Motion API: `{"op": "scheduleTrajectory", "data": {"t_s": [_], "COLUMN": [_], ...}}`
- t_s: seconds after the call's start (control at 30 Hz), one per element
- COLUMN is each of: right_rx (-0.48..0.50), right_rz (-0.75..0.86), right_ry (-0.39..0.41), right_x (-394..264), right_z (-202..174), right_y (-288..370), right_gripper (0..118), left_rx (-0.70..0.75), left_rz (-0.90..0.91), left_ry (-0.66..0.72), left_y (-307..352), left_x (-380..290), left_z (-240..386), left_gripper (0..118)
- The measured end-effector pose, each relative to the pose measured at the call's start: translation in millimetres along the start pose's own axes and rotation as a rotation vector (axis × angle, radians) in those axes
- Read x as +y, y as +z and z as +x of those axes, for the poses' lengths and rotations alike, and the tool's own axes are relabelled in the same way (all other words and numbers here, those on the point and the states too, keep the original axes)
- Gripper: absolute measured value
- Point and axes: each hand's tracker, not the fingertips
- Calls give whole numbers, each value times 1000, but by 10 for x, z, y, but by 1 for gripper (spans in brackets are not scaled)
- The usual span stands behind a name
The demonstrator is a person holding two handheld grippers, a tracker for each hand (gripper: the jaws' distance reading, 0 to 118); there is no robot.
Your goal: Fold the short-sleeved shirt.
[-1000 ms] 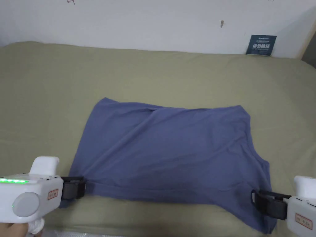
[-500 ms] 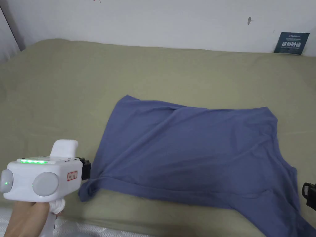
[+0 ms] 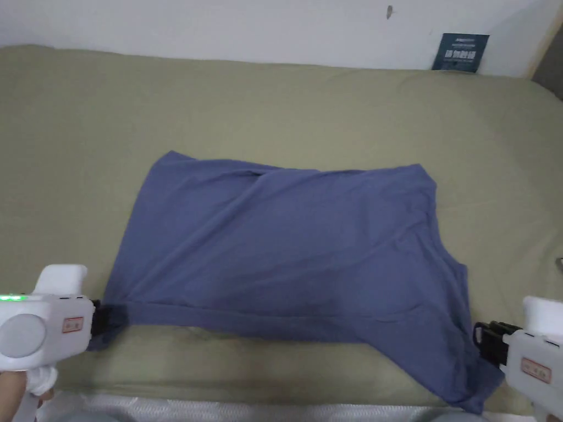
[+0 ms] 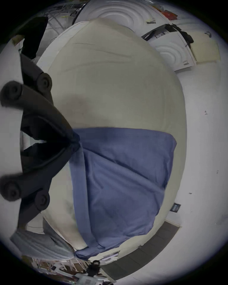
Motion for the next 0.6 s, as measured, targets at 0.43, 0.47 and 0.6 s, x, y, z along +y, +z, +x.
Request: {"op": "scheduleTrajectory", "data": {"t_s": [0.43, 0.47, 0.6], "right_rx": [-4, -36, 26], "right_rz": [-290, -301, -198], "right_ry": [169, 196, 103], "right_x": [-237, -277, -266], "right_z": [-31, -40, -40], "right_y": [-292, -300, -214], "right_gripper": [73, 66, 4], "left_rx": [-13, -14, -16], "left_rz": [-18, -17, -19], "left_ry": [2, 8, 13], "left_y": [34, 19, 31], "left_x": [37, 35, 74], "left_z": [218, 233, 270], "left_gripper": [1, 1, 1]}}
